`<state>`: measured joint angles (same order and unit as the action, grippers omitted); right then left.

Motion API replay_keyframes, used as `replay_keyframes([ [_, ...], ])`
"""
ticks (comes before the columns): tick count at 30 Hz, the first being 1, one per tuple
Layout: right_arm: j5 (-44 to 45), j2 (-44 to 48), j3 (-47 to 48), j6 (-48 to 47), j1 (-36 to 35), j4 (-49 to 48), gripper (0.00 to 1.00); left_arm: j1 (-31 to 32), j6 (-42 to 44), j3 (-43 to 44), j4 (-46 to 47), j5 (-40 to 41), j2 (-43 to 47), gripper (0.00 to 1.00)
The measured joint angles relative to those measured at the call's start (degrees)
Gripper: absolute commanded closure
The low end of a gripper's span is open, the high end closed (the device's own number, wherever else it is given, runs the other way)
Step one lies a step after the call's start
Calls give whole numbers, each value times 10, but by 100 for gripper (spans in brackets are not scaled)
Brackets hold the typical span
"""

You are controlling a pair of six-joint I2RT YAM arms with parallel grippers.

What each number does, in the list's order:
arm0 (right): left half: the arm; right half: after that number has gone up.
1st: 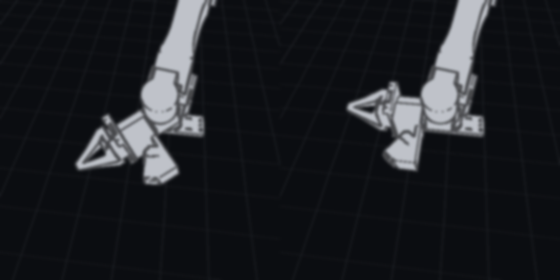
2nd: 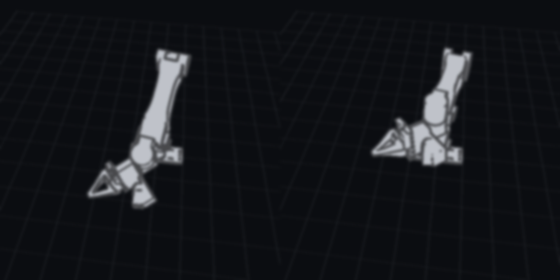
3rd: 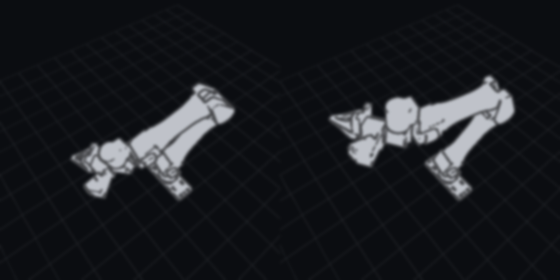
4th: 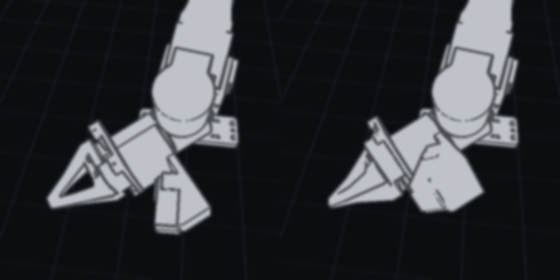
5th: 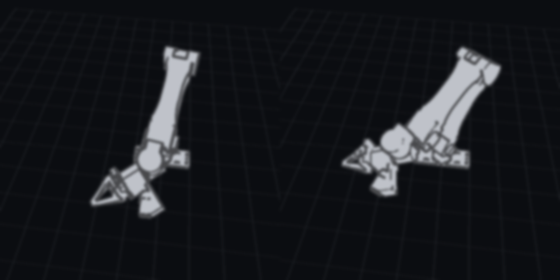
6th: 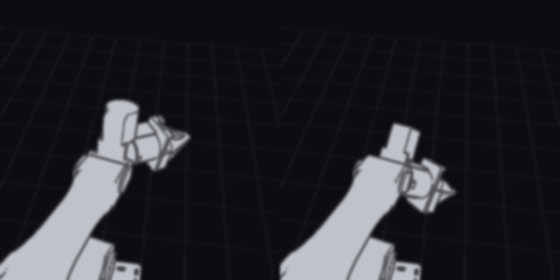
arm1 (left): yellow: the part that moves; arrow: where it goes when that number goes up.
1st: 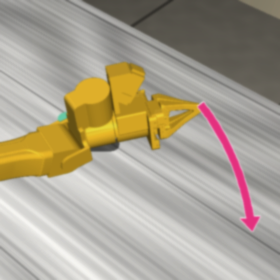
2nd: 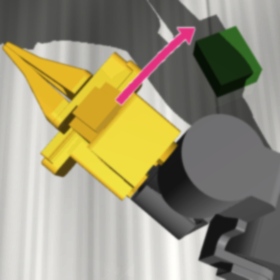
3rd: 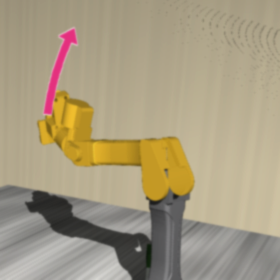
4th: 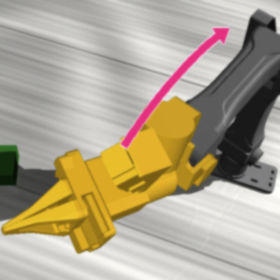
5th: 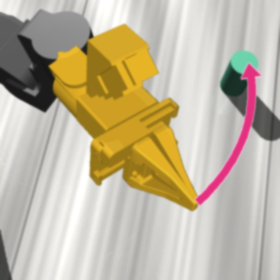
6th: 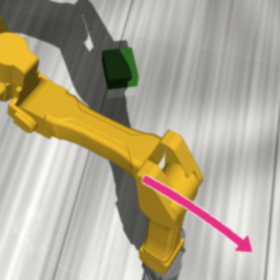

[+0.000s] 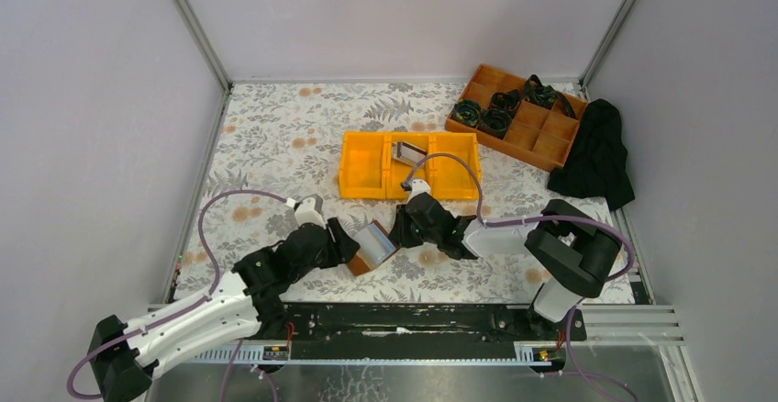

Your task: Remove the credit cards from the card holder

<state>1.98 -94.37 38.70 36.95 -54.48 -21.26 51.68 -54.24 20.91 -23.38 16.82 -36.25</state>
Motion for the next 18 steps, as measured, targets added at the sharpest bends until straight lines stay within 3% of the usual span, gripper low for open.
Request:
replay_keyframes([
  [5, -1, 0, 0, 0, 0, 0, 75, 0, -7, -36, 16, -19, -45, 69],
  [11, -7, 24, -5, -1, 0, 0, 74, 0, -10, -57, 43, -34, -105, 88],
  [18, -16, 54, -7, -6, 0, 0, 73, -4, -1, -57, 72, -26, -128, 90],
])
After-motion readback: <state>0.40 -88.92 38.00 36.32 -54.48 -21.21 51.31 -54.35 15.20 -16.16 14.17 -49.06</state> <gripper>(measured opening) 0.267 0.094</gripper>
